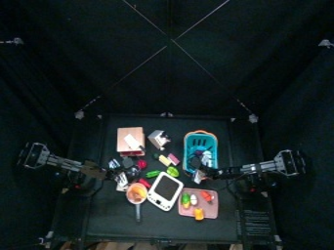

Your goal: Place pot lid on pot

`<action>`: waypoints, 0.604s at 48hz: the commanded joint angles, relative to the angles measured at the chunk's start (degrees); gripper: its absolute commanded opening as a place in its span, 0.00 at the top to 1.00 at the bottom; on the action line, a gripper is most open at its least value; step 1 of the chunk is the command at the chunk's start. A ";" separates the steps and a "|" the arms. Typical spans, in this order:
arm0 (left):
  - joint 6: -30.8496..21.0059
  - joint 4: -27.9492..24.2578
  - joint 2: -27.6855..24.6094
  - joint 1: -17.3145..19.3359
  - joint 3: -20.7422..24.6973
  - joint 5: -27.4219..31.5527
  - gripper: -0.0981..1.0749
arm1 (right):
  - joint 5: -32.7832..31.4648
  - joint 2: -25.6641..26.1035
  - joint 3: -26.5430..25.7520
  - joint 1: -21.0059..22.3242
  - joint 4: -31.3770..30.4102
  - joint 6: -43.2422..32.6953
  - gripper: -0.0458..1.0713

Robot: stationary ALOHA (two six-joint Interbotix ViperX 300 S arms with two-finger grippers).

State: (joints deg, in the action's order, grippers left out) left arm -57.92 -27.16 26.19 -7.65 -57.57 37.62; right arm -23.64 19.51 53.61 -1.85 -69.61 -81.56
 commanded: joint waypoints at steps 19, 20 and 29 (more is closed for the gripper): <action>0.09 1.32 3.52 0.26 0.88 3.87 0.25 | -0.18 -0.18 -0.09 0.44 0.09 0.18 0.08; 0.09 1.23 3.52 0.26 0.88 3.87 0.25 | -0.18 -0.18 -0.09 0.44 0.09 0.18 0.08; 0.09 1.23 3.69 0.26 0.62 3.87 0.25 | -0.18 -0.18 -0.09 0.44 0.09 0.18 0.08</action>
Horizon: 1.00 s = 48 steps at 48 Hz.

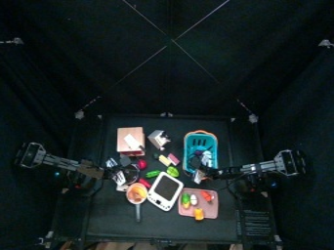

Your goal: Place pot lid on pot

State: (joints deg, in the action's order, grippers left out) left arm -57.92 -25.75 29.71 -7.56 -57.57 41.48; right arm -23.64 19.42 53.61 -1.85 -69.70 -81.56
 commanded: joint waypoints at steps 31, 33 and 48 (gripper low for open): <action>-0.18 -0.09 -1.23 0.18 -0.44 -4.75 0.09 | -0.18 -0.18 -0.09 0.44 0.18 0.18 0.08; -0.09 -0.09 -1.49 0.18 -0.44 -4.83 0.09 | -0.18 -0.09 -0.09 0.44 0.18 0.18 0.08; -0.09 -0.09 -4.31 0.18 -0.97 -5.98 0.09 | -0.18 -0.18 0.00 0.44 0.18 0.18 0.08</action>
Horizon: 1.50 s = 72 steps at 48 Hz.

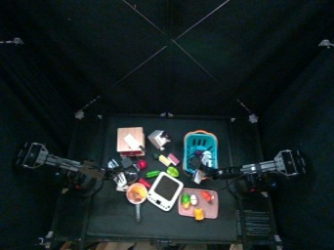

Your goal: Place pot lid on pot

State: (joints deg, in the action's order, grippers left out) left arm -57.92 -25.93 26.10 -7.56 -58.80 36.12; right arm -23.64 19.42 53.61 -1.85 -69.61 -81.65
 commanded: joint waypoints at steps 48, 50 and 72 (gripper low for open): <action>0.18 -5.45 4.39 0.18 4.04 -1.58 0.10 | -0.18 -0.18 -0.97 0.44 -0.88 0.26 0.08; 0.18 -6.06 4.39 0.18 3.96 -2.11 0.10 | -0.18 -0.18 -1.41 0.44 -0.97 0.26 0.08; 0.35 -6.06 4.39 -2.29 2.55 -16.44 0.10 | -1.14 6.59 -6.50 0.18 0.88 0.18 0.08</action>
State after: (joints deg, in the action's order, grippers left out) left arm -57.66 -32.61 30.32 -8.79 -56.87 21.71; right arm -24.70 22.24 49.13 -1.67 -69.70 -81.30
